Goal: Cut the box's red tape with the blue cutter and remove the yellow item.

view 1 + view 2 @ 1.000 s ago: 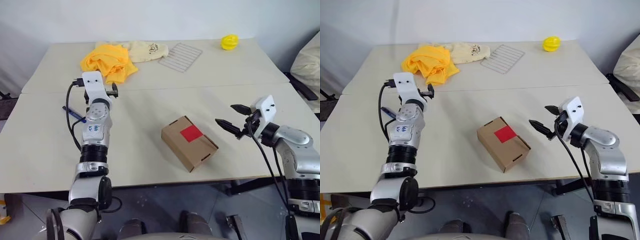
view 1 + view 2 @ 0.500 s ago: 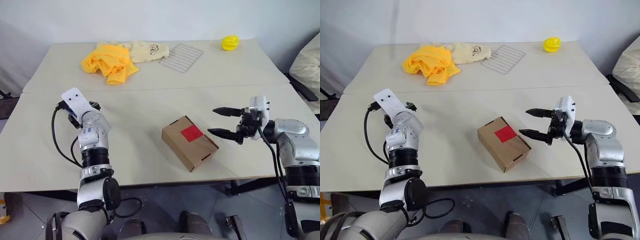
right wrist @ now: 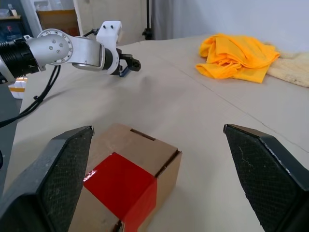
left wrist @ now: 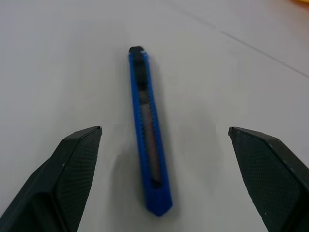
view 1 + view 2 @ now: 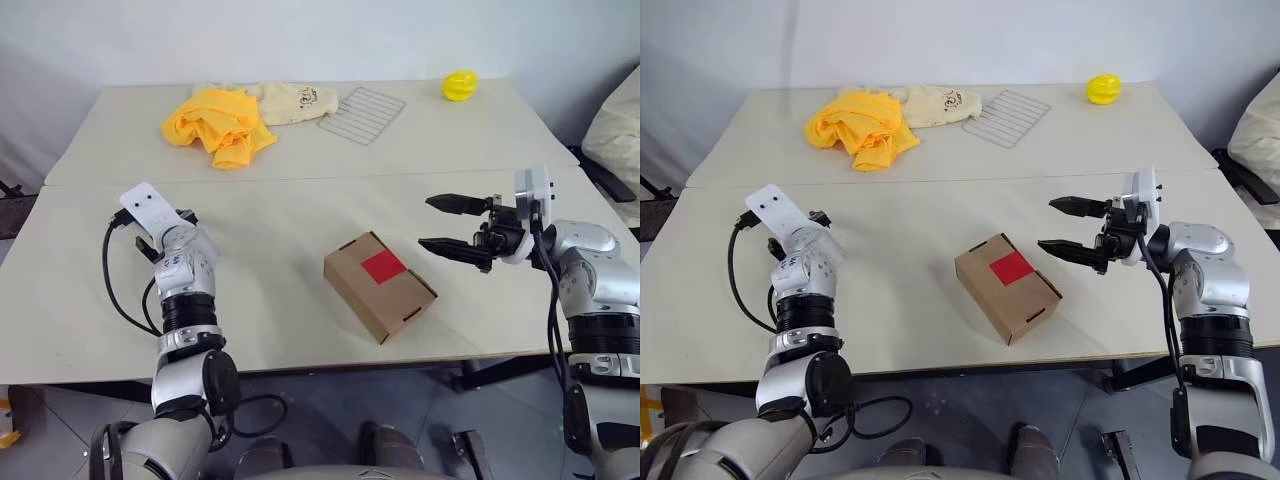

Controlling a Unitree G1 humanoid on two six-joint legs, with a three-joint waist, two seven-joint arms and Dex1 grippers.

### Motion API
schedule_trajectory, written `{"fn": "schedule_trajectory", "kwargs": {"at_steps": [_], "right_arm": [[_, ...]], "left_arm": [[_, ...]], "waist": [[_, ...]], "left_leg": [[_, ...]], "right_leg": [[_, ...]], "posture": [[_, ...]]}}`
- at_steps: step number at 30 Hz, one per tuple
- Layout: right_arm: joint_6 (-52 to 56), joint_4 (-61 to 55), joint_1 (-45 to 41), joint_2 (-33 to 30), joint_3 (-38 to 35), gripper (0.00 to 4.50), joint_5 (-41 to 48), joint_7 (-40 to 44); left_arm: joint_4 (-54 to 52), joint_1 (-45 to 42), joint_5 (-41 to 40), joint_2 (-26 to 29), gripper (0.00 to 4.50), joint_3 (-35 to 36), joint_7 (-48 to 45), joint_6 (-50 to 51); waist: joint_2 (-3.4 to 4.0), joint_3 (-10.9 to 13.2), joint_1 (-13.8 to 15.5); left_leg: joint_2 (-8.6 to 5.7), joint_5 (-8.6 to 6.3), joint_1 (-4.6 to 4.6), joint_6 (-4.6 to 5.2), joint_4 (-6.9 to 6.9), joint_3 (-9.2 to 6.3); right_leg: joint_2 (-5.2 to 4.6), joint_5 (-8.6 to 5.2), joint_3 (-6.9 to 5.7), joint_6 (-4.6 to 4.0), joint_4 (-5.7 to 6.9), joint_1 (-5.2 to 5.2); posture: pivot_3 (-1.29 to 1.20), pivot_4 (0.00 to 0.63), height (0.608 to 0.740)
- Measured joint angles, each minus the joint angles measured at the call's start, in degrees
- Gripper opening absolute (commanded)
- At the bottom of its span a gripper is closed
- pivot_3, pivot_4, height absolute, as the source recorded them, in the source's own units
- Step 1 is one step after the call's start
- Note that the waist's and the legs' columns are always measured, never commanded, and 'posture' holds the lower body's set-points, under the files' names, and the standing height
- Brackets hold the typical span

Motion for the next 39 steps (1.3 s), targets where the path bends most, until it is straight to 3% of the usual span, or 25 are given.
{"fn": "schedule_trajectory", "kwargs": {"at_steps": [4,9,21,24,28,38,39], "right_arm": [[-0.23,0.08,0.00,-0.76,0.00,4.50,-0.08,0.11],[-0.42,1.02,-0.06,-0.96,0.00,4.50,-0.46,0.20],[-1.55,1.93,-0.74,-0.97,0.03,4.50,-1.93,0.53],[-1.56,2.23,-0.74,-1.00,0.03,4.50,-2.31,0.53],[-1.56,2.26,-0.74,-1.02,0.03,4.50,-2.60,0.52],[-1.56,2.26,-0.74,-1.53,0.03,4.50,-3.06,0.37],[-1.56,2.26,-0.74,-1.53,0.03,4.50,-3.07,0.37]], "left_arm": [[-1.47,0.14,-1.06,-0.13,4.47,1.60,2.10,3.88],[-3.78,0.22,-2.07,-0.17,3.32,2.51,3.21,7.50],[-5.19,0.18,-2.97,0.28,3.32,3.84,3.13,11.16],[-4.97,0.12,-3.41,0.75,2.76,4.10,3.02,11.54],[-3.62,-0.28,-4.00,2.76,1.60,4.42,2.54,13.49],[-2.62,-1.09,-4.03,4.83,1.60,3.96,1.57,17.83],[-2.63,-1.09,-4.03,4.89,1.42,3.98,1.52,17.99]], "waist": [[-0.01,0.00,-0.06],[-0.01,0.00,0.02],[0.00,0.00,0.00],[0.02,-0.01,-0.08],[0.03,-0.02,-0.02],[0.04,-0.03,-0.03],[0.04,-0.03,-0.03]], "left_leg": [[0.00,0.00,0.00,0.00,0.00,0.00],[0.00,0.00,0.01,0.00,0.01,0.00],[0.00,0.00,0.06,0.00,0.02,0.03],[0.00,0.00,0.10,0.00,0.02,0.04],[0.01,0.01,0.26,-0.02,0.03,0.05],[0.01,0.01,0.54,-0.02,-0.01,0.18],[0.01,0.01,0.55,-0.02,-0.01,0.18]], "right_leg": [[0.00,0.00,0.00,0.00,0.00,0.00],[0.00,0.00,0.01,0.00,0.01,0.00],[0.00,0.00,0.05,0.00,0.06,0.02],[0.00,0.00,0.08,0.00,0.11,0.02],[0.00,0.01,0.13,-0.01,0.21,0.12],[0.00,0.01,0.28,-0.01,0.25,0.28],[0.00,0.01,0.29,-0.01,0.25,0.29]], "posture": [[0.00,0.150,0.740],[0.00,0.150,0.740],[0.00,0.150,0.740],[0.00,0.150,0.740],[0.00,0.150,0.740],[0.00,0.150,0.740],[0.00,0.150,0.740]]}}
